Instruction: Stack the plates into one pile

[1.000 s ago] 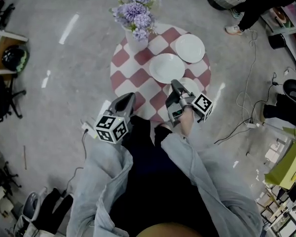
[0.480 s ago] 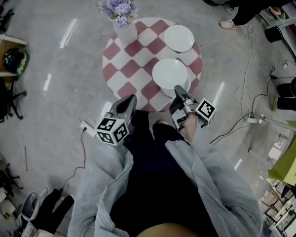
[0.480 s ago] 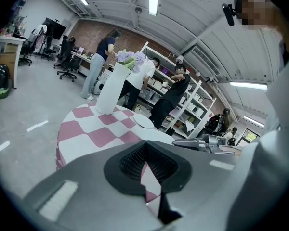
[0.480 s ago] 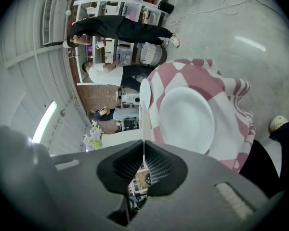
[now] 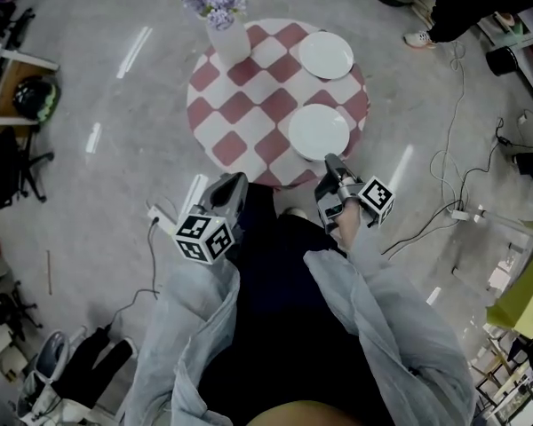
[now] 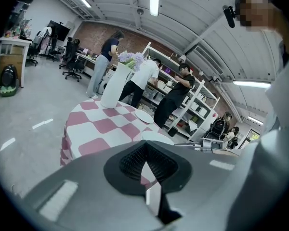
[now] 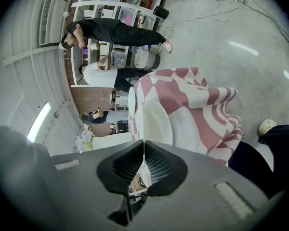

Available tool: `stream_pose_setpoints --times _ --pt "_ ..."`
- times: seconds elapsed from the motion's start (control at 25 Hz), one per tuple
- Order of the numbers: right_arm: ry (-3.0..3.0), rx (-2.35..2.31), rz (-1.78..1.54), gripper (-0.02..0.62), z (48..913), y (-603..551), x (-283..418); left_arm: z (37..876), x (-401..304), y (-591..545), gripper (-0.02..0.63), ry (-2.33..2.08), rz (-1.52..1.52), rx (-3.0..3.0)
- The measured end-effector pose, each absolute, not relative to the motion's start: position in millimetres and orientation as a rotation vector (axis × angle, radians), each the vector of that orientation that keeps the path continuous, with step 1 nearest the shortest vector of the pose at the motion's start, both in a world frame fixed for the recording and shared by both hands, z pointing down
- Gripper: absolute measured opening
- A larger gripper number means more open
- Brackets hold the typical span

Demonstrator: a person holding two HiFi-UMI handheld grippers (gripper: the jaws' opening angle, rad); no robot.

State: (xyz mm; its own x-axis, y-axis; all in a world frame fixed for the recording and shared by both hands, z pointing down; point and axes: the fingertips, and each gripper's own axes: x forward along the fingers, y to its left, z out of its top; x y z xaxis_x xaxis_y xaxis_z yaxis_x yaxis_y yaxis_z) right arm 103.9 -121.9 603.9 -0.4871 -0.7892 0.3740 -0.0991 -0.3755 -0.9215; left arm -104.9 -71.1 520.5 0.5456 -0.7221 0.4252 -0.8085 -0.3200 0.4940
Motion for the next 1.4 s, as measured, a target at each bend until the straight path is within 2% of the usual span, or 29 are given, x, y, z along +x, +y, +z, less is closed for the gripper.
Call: stream_pose_setpoints --times 0.4,0.64,0.72,0.8,1.08,1.2,1.4 --pt "1.306 -1.342 -2.012 0.036 627 -120 102 528 -91 -51 0.011 -1.218 0.161 2.101" --pt "1.320 -1.357 -2.024 0.159 621 -128 99 529 -86 -37 0.011 -1.206 0.166 2.102" --pt "1.300 -1.345 -2.038 0.237 619 -131 96 529 -88 -36 0.011 -1.208 0.168 2.104" --pt "1.271 -1.328 -2.044 0.269 619 -134 96 529 -92 -35 0.011 -1.214 0.171 2.104" --pt "1.288 -1.290 -2.068 0.478 609 -151 91 532 -97 -28 0.011 -1.224 0.176 2.097" --pt "1.314 -1.315 -2.091 0.532 607 -150 88 532 -98 -27 0.011 -1.226 0.171 2.096" --pt "1.359 -1.332 -2.116 0.552 615 -136 90 532 -99 -27 0.011 -1.227 0.165 2.102"
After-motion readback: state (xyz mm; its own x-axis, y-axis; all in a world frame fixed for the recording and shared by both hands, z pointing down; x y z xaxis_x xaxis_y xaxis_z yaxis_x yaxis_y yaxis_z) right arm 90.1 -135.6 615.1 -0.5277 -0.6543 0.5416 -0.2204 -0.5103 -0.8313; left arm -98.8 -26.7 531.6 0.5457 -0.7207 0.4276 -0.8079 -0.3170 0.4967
